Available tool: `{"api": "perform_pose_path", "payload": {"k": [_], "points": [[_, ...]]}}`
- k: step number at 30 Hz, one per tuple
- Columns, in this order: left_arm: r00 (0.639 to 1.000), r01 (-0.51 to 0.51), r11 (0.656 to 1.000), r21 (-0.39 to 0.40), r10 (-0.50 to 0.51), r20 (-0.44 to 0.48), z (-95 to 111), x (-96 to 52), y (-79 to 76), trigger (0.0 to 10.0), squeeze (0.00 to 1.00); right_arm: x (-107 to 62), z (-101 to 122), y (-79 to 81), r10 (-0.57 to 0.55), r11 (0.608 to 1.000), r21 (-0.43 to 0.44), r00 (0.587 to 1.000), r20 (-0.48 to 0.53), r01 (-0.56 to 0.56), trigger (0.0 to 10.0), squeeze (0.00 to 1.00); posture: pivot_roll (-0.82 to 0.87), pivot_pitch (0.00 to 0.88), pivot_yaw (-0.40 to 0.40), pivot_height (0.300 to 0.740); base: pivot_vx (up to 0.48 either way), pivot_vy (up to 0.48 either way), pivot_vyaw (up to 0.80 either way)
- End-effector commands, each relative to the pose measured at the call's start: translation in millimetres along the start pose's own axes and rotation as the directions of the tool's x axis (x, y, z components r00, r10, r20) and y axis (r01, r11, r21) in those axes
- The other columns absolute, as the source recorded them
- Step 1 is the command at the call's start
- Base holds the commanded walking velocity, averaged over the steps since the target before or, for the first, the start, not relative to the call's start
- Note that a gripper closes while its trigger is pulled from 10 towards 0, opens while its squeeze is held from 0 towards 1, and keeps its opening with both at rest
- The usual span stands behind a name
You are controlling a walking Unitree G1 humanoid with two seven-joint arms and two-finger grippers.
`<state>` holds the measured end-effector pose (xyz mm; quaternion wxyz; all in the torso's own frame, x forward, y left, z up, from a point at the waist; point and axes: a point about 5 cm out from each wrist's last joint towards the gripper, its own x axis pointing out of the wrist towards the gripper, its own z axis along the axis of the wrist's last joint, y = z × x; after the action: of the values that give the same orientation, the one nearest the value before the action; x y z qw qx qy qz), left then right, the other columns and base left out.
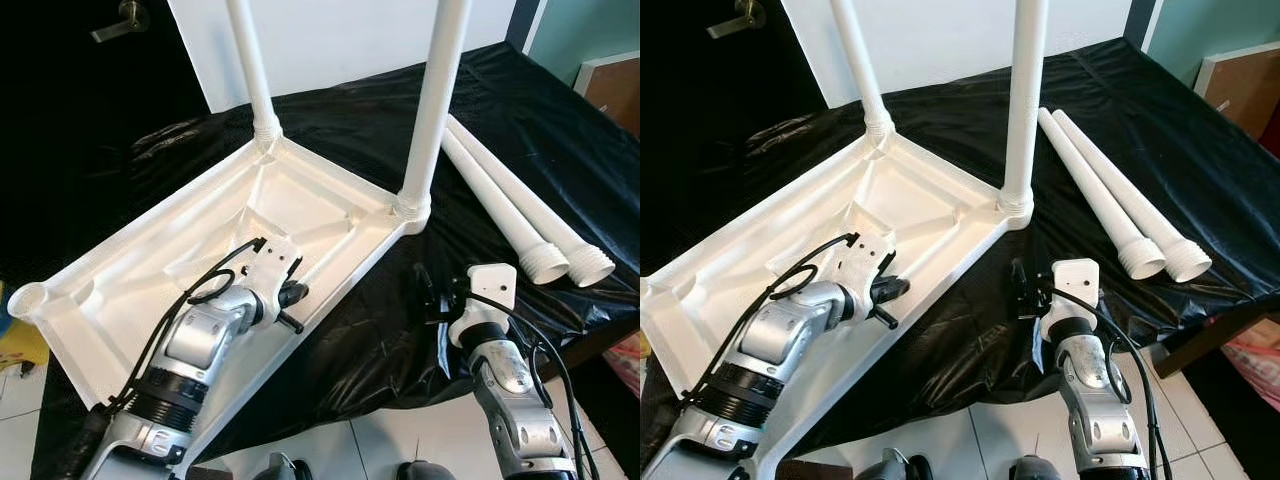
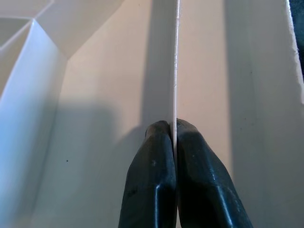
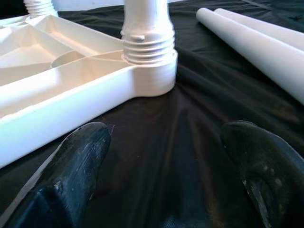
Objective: Building children table
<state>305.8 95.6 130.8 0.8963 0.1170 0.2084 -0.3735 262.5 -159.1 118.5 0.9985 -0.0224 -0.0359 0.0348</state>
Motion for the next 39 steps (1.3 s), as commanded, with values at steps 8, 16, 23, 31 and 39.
{"api": "perform_pose_path", "payload": {"k": [8,16,23,31,39], "points": [[0.98,-0.084,0.996,-0.005,0.083,0.181,19.4,-0.5,-11.5,10.0,1.0,1.3,-2.4,1.4,0.002,1.0,0.011,1.0,-0.006,-0.002,10.0,0.0,-0.08,0.105,0.102,0.74,0.0,0.0,0.0],[0.926,0.006,0.998,0.055,-0.027,0.377,43.5,-19.9,-21.7,10.0,0.0,2.2,-2.9,2.3,0.015,1.0,0.009,1.0,-0.009,-0.015,10.0,0.0,-0.08,0.109,0.102,0.74,0.0,0.0,0.0],[0.886,0.203,0.978,0.052,-0.206,0.415,31.6,-52.8,-42.9,10.0,0.0,4.6,-3.3,6.0,0.036,0.999,0.006,0.999,-0.01,-0.036,10.0,0.0,-0.06,0.115,0.107,0.74,0.0,0.0,0.0],[0.922,0.096,0.993,-0.065,-0.064,0.383,15.5,-70.9,-19.3,10.0,0.0,11.5,-2.7,9.7,0.049,0.999,0.012,0.999,-0.008,-0.049,10.0,0.0,-0.04,0.113,0.107,0.74,0.0,0.0,0.0],[0.975,-0.137,0.99,0.018,0.132,0.181,-16.9,-100.5,21.6,10.0,0.0,23.9,0.0,17.0,0.088,0.996,0.01,0.996,-0.003,-0.088,10.0,0.0,-0.01,0.106,0.097,0.74,0.0,0.0,0.0]]}}
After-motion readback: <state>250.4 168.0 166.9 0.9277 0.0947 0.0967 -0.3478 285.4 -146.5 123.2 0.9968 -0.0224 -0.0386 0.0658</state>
